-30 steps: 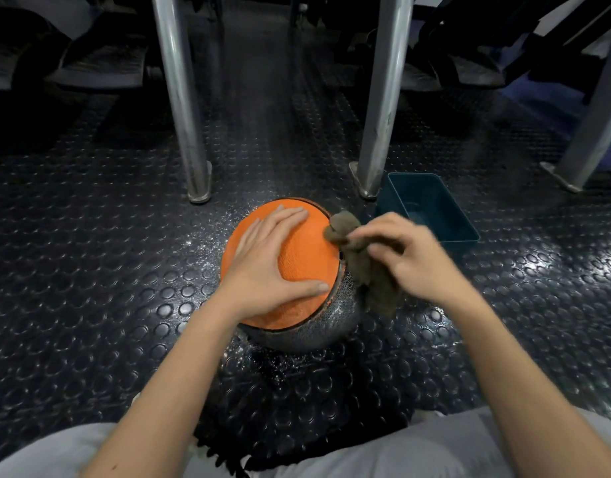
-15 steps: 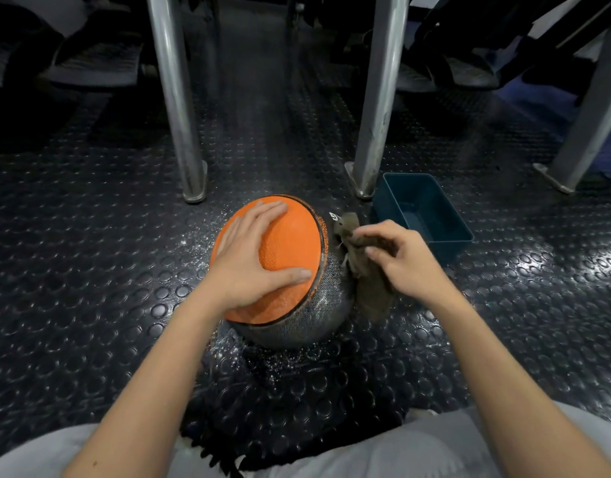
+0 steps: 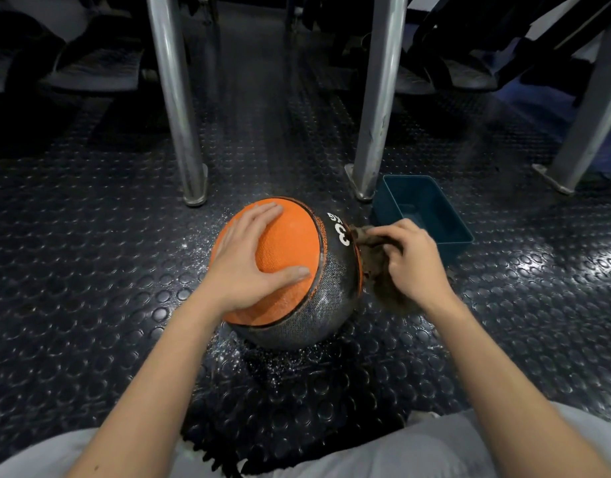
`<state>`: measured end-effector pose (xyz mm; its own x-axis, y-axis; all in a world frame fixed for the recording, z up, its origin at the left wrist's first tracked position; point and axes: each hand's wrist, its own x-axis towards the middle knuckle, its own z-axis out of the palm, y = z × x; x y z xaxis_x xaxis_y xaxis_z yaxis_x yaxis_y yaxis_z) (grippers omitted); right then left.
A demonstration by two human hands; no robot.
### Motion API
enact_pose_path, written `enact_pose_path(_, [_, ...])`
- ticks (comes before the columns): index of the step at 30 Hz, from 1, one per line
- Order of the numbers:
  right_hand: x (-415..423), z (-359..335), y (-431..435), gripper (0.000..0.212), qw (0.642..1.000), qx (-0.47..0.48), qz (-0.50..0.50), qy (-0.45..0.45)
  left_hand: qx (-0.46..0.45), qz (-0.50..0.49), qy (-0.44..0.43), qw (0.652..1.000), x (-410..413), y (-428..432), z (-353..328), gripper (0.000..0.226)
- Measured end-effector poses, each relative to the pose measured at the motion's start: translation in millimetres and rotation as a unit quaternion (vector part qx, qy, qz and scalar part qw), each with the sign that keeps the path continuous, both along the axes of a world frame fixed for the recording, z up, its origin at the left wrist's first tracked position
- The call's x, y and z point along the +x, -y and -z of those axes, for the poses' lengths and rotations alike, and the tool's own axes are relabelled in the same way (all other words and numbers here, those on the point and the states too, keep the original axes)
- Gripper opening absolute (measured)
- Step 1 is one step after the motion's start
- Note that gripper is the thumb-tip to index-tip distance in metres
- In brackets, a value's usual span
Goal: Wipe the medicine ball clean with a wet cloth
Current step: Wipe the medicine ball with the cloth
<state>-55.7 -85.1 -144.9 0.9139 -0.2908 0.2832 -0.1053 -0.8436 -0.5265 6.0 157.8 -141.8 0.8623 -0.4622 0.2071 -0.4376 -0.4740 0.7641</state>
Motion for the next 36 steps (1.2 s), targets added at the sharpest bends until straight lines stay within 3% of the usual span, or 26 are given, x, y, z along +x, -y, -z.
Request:
enact_pose_path(3, [-1.9, -16.4, -7.6, 0.043, 0.993, 0.071, -0.056, 0.082, -0.044, -0.076, -0.008, 0.996, 1.3, -1.1, -2.8, 0.108])
enact_pose_path(6, [-3.8, -22.2, -21.7, 0.051, 0.983, 0.074, -0.156, 0.068, 0.005, -0.064, -0.038, 0.997, -2.1, 2.4, -1.9, 0.098])
enact_pose_path(8, [-0.3, -16.7, -17.3, 0.054, 0.986, 0.067, -0.14, 0.053, 0.006, -0.041, -0.061, 0.997, -5.8, 6.0, -1.2, 0.091])
enact_pose_path(12, [0.0, -14.2, -9.9, 0.049, 0.993, 0.097, -0.035, 0.055, 0.021, 0.007, -0.027, 0.999, -11.6, 12.6, 2.1, 0.097])
enact_pose_path(16, [-4.4, -26.7, -28.3, 0.044, 0.991, 0.012, -0.119, 0.067, 0.033, 0.016, -0.009, 0.999, -17.8, 22.5, 1.3, 0.104])
enact_pose_path(20, [-9.0, -33.1, -49.3, 0.037, 0.958, -0.071, -0.258, 0.104, 0.016, -0.001, -0.015, 1.0, -16.7, 21.4, 3.3, 0.1])
enact_pose_path(22, [-2.4, -28.9, -34.4, 0.041, 0.971, -0.064, -0.214, 0.089, 0.013, 0.005, -0.027, 1.0, -15.6, 17.6, 4.0, 0.1])
enact_pose_path(25, [2.6, -23.2, -9.2, 0.047, 0.994, 0.049, -0.085, 0.048, 0.018, 0.02, -0.035, 0.999, -16.6, 16.3, 2.7, 0.101])
enact_pose_path(27, [1.0, -22.2, -10.2, 0.048, 0.993, 0.083, -0.058, 0.053, 0.023, 0.022, -0.031, 0.999, -17.4, 18.0, 1.8, 0.103])
enact_pose_path(30, [-2.9, -25.8, -37.3, 0.04, 0.99, 0.0, -0.108, 0.088, 0.026, 0.008, -0.019, 0.999, -17.8, 20.2, 2.8, 0.107])
enact_pose_path(34, [-7.0, -28.3, -60.6, 0.038, 0.958, -0.091, -0.237, 0.134, 0.013, 0.001, -0.03, 0.999, -17.0, 16.3, 3.9, 0.104])
enact_pose_path(36, [0.0, -22.4, -38.2, 0.039, 0.971, -0.075, -0.192, 0.122, 0.012, 0.01, -0.038, 0.999, -16.5, 15.6, 3.4, 0.104])
